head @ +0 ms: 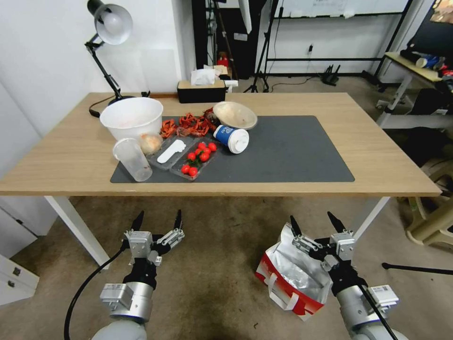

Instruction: Pick up the food delivery bag from the floor and place it on the table.

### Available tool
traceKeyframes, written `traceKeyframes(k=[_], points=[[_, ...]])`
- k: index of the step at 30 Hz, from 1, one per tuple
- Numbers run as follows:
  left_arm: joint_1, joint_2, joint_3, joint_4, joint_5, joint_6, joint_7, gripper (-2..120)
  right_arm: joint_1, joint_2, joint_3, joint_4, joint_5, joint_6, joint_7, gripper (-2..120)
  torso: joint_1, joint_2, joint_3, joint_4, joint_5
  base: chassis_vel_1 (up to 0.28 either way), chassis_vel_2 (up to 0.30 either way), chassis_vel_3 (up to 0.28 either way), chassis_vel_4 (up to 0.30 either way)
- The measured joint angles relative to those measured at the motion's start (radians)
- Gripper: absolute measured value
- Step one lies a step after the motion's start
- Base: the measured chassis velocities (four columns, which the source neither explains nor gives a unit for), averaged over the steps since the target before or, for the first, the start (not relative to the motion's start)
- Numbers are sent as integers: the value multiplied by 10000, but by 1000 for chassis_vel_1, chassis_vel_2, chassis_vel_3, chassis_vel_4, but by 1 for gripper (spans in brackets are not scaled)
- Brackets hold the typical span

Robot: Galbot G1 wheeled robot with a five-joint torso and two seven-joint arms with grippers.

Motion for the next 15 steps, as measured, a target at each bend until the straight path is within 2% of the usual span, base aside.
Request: traceKeyframes(k=[15], points=[[-31,-63,42,80,-8,-21,12,100,69,24,-1,-215,-14,111,120,100,-308,-712,-410,0,0,0,0,0,0]])
